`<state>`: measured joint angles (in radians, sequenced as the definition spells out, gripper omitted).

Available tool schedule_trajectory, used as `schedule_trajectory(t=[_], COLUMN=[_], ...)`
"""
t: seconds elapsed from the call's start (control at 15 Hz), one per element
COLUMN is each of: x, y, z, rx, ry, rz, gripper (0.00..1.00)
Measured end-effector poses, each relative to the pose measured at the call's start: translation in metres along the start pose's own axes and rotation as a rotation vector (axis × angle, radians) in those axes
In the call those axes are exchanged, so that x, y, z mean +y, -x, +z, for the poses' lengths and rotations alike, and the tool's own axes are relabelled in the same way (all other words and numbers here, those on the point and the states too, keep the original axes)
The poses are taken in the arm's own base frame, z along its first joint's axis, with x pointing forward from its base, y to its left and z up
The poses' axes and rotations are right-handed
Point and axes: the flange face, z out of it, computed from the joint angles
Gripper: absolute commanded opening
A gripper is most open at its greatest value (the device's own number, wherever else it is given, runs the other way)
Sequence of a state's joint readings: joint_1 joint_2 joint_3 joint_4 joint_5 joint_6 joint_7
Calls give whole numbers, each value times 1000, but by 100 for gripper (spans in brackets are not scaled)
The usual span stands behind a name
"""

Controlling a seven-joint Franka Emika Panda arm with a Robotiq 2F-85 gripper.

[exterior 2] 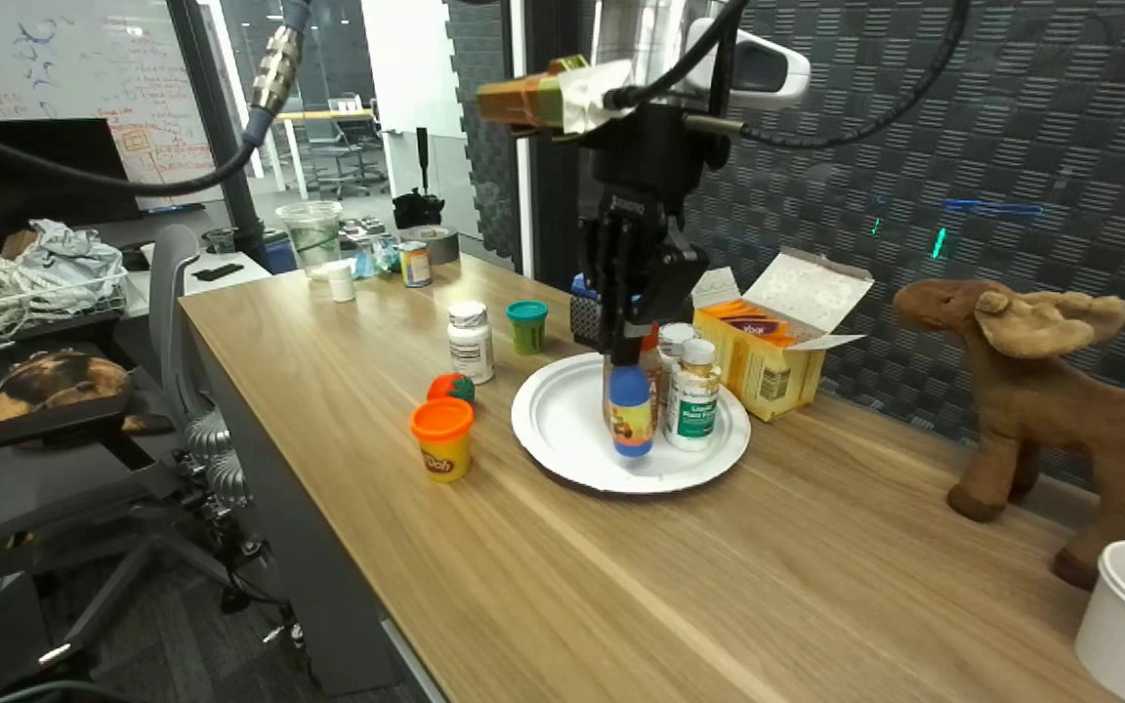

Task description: Place the bottles and orange toy on the white plate

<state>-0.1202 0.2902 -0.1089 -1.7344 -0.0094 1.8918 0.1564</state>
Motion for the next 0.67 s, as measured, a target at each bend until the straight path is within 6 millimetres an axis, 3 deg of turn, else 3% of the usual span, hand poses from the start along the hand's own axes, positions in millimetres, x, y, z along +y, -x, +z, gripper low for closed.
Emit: schedule_trajectory(t=[0.67], x=[11], y=[-19], z=[11], rx=[-7], ry=[-30], rz=[46], gripper=[5])
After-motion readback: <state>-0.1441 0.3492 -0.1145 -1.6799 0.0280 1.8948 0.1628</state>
